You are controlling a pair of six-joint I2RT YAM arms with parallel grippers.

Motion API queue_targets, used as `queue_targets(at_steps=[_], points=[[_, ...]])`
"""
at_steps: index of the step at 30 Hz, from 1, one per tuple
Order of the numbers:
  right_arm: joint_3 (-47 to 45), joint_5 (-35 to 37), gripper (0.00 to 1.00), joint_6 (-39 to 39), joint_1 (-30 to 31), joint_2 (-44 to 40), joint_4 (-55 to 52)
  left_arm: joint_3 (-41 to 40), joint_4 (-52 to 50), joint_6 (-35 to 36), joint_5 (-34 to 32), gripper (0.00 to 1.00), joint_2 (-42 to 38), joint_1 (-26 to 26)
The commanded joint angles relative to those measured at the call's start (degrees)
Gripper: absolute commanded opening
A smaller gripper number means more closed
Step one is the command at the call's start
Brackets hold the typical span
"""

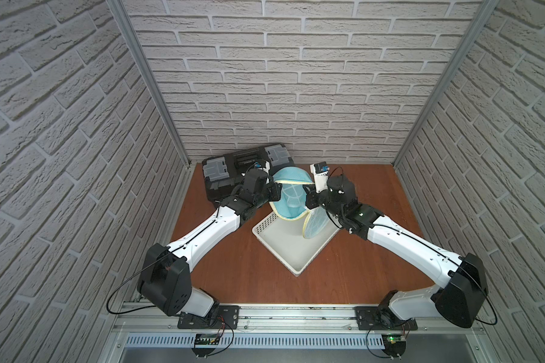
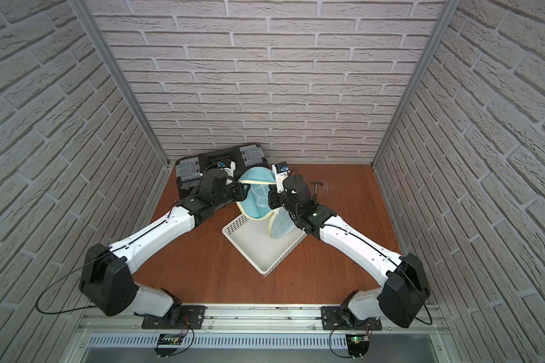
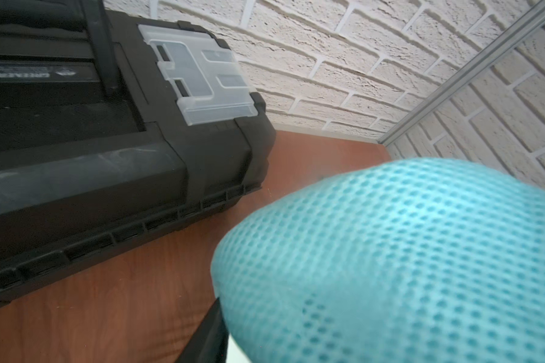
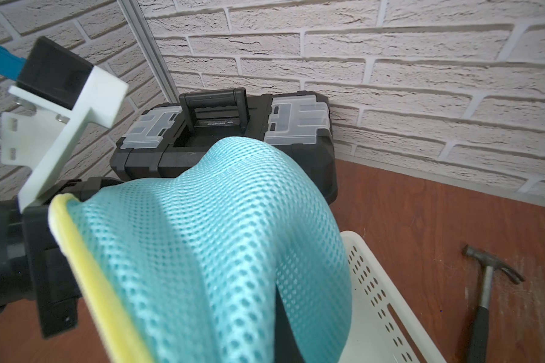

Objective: Turn the laundry bag inside out
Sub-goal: Turn over the laundry bag.

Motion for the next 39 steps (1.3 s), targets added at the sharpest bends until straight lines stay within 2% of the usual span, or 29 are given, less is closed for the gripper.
queue_targets(at_steps=[1, 6, 9, 15, 21, 28, 30, 33, 35, 39], points=[[-1.1, -3.2, 0.03, 3.1, -1.0, -2.8, 3.9, -0.6, 4.7, 1.7, 4.4, 0.35, -0.5, 0.8], [-0.7, -7.6, 0.03, 4.2, -2.8, -3.9, 2.7, -2.0, 9.1, 2.1, 11.9, 0.1, -2.2, 1.8], [-1.2, -10.8, 0.03, 5.2, -4.3, -5.5, 2.4, -1.7, 10.7, 2.3, 17.8, 0.0, -3.2, 2.0], [1.1, -22.1, 0.03, 8.9, -11.9, -7.0, -2.0, 1.4, 14.0, 2.0, 31.6, 0.0, -3.9, 2.0], [9.8, -35.8, 0.03, 11.5, -20.4, -2.2, -10.0, 5.1, 19.2, -0.1, 44.4, 0.0, -4.3, 2.0], [16.6, -43.8, 0.03, 12.7, -26.3, 3.1, -15.8, 8.1, 24.1, -2.1, 56.6, 0.0, -5.1, 0.9], [17.7, -46.8, 0.03, 14.2, -27.4, 4.0, -15.6, 9.8, 20.1, -0.1, 57.7, 0.0, -4.9, 0.2], [18.3, -49.0, 0.03, 15.1, -27.6, 2.8, -14.2, 12.3, 8.5, 5.6, 53.0, 0.0, -4.2, 0.5], [18.6, -48.9, 0.03, 14.8, -27.8, 1.3, -14.4, 12.5, 6.5, 4.5, 50.9, 0.0, -3.1, 2.0], [18.5, -48.5, 0.03, 13.0, -28.6, -1.0, -17.2, 11.9, 7.8, 0.0, 51.1, 0.0, -0.7, 4.0]])
